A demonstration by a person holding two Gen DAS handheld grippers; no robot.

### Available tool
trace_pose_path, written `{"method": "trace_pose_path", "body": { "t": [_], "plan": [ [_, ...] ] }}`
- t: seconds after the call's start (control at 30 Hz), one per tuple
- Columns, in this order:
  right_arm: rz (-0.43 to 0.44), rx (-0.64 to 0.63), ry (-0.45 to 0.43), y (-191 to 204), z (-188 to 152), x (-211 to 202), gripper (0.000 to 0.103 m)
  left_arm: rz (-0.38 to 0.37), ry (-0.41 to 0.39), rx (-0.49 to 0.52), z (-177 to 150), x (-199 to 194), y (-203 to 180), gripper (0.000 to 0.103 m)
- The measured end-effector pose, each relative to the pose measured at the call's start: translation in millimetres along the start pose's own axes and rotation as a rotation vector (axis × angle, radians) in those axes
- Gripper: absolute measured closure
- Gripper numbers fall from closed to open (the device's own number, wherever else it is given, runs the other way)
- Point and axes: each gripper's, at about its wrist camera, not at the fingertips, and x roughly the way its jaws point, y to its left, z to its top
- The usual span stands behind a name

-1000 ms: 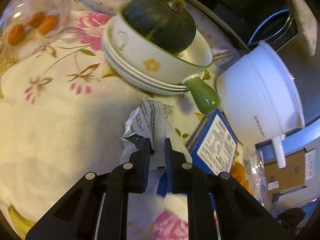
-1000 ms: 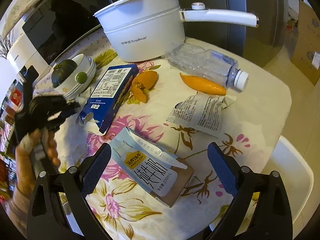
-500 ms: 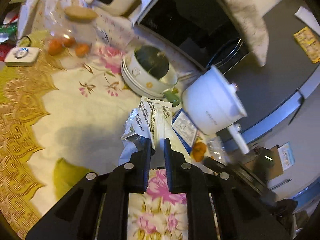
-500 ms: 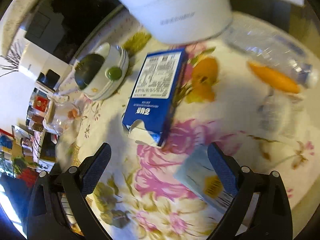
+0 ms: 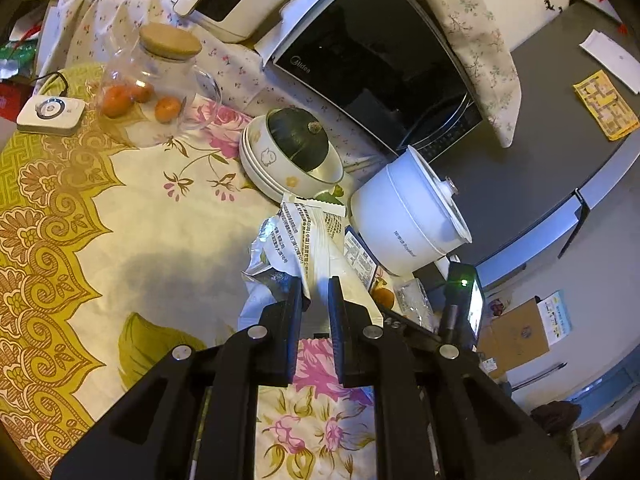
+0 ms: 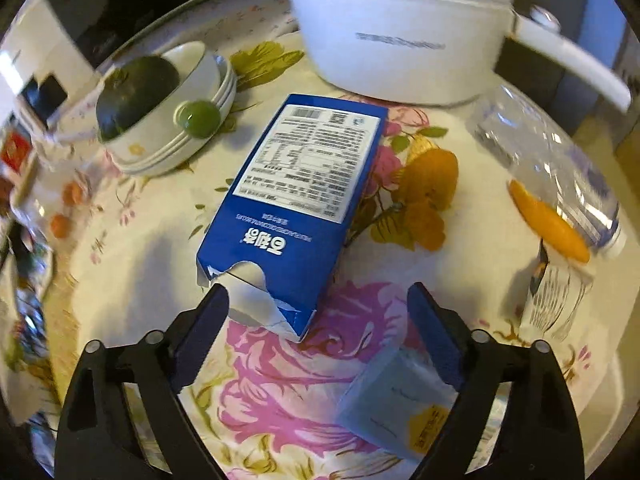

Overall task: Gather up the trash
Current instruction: 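Grasp the torn blue carton with the right gripper while the left gripper holds the wrapper, then carry the blue carton and white wrapper over the bin and release both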

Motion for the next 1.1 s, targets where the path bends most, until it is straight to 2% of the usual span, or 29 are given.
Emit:
{"method": "trace_pose_path", "body": {
  "t": [0.2,0.27,0.3,0.37,0.4,0.5,0.77,0.8,1.0,1.1],
  "plan": [
    [-0.052,0.011,0.087,3,-2,28,0.020,-0.003,0.006,-0.007,0,2,1,0.089],
    [-0.047,0.025,0.068,3,-2,33,0.022,0.000,0.005,-0.006,0,2,1,0.089],
    [-0.046,0.022,0.054,3,-1,33,0.026,0.000,0.004,-0.005,1,1,0,0.089],
    [-0.047,0.006,0.016,6,1,33,0.051,0.002,0.001,-0.006,1,2,1,0.089],
    [-0.033,0.004,0.012,6,2,32,0.070,0.004,0.001,-0.008,1,2,1,0.089],
    [0.026,0.020,-0.012,2,0,28,0.073,0.009,0.008,-0.017,0,4,4,0.089],
    [0.037,-0.002,-0.128,-10,-14,-18,0.075,0.008,0.011,-0.003,-3,3,-3,0.089],
    [0.034,-0.005,-0.137,-13,-15,-22,0.082,0.007,0.013,0.001,-4,3,-5,0.089],
    [0.046,-0.011,-0.171,-29,-28,-51,0.088,0.002,0.023,0.022,-12,3,-14,0.089],
    [0.058,-0.019,-0.203,-35,-34,-65,0.101,-0.006,0.020,0.038,-16,1,-21,0.089]
  ]
}}
